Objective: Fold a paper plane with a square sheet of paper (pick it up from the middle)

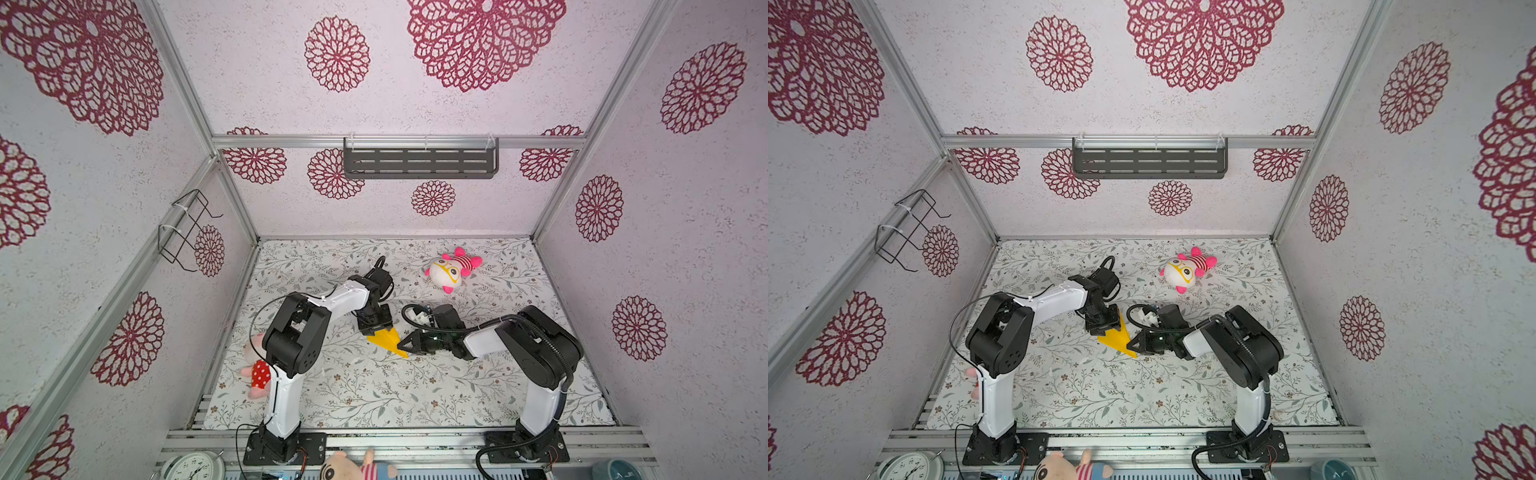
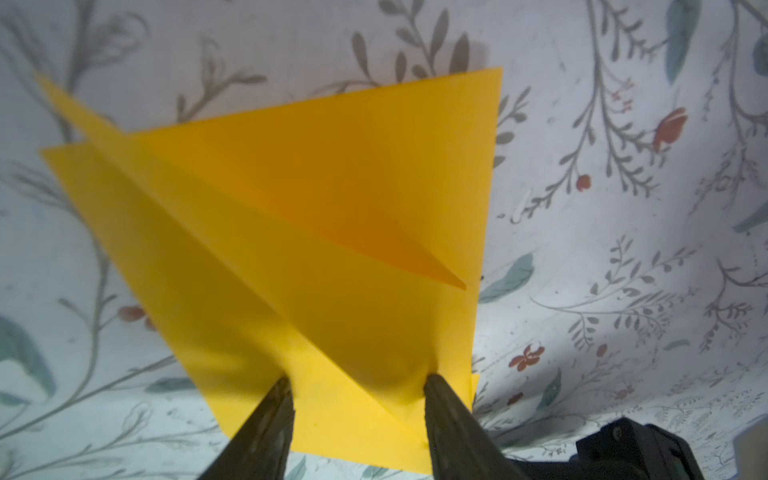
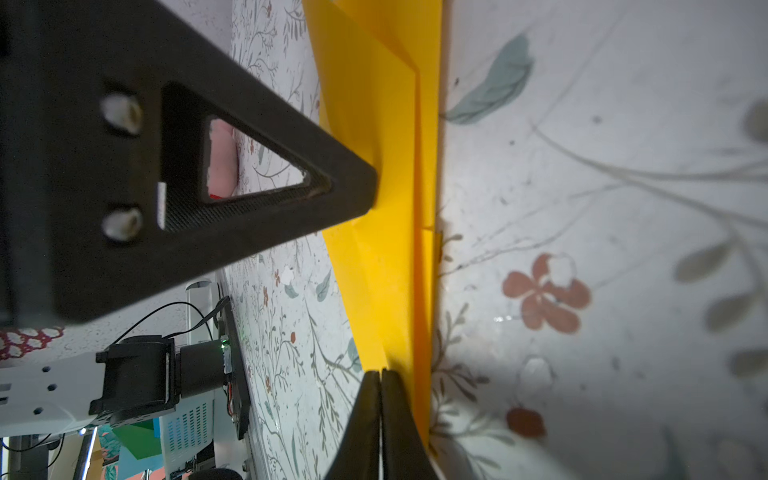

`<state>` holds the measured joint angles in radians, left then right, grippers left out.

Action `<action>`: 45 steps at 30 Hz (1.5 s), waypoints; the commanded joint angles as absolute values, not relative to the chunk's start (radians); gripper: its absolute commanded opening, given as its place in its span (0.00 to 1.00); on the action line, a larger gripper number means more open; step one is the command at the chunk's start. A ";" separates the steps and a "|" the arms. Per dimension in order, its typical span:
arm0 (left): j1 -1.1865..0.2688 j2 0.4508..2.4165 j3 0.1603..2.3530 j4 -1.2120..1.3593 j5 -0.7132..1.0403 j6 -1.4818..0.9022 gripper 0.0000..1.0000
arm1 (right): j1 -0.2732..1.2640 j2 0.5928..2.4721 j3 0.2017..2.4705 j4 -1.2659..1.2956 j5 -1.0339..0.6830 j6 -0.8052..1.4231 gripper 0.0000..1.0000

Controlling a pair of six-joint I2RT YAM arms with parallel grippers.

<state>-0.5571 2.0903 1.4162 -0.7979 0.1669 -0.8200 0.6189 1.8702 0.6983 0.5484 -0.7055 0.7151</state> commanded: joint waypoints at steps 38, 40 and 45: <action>-0.565 2.602 1.282 -0.684 0.017 -0.755 0.59 | 0.649 1.858 0.739 0.454 -0.675 0.617 0.11; -0.565 2.603 1.284 -0.684 0.017 -0.755 0.59 | 0.649 1.863 0.738 0.454 -0.676 0.621 0.11; -0.567 2.603 1.284 -0.682 0.018 -0.756 0.59 | 0.645 1.814 0.714 0.519 -0.696 0.642 0.11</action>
